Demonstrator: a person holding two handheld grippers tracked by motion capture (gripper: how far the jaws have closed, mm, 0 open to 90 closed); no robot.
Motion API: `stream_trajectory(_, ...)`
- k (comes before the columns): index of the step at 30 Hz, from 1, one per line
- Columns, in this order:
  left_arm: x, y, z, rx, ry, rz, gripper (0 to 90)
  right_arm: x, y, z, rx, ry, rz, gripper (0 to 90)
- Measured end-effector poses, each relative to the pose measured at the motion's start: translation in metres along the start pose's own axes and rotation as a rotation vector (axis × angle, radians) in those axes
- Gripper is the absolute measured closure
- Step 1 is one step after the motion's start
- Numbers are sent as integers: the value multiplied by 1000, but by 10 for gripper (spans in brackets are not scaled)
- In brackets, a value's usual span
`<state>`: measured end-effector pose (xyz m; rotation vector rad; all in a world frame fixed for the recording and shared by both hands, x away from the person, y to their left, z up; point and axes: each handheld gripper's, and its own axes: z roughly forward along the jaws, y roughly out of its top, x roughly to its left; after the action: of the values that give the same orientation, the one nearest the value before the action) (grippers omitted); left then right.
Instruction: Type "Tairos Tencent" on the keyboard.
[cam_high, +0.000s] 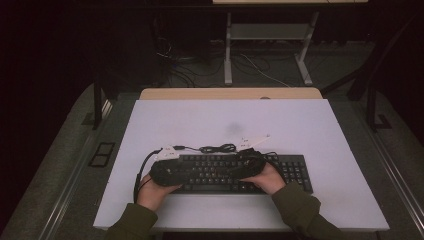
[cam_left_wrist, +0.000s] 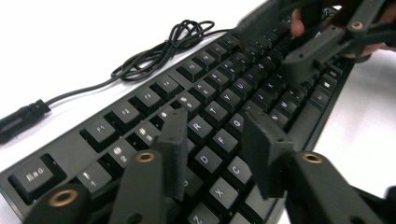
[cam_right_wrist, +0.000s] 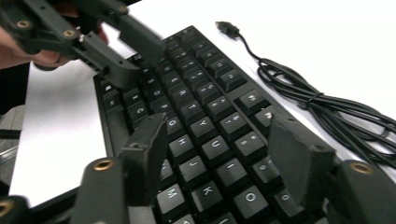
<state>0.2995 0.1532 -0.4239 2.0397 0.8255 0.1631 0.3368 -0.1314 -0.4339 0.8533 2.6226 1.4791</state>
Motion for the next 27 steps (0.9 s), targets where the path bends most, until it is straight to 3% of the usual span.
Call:
stream_trajectory(12, -3, -3, 3, 37, -59, 27, 877, -4, 0, -3, -22, -17, 10, 284)
stream_trajectory(27, -7, -5, 13, 83, -86, 47, 892, -6, -1, -4, -32, -56, 9, 214)
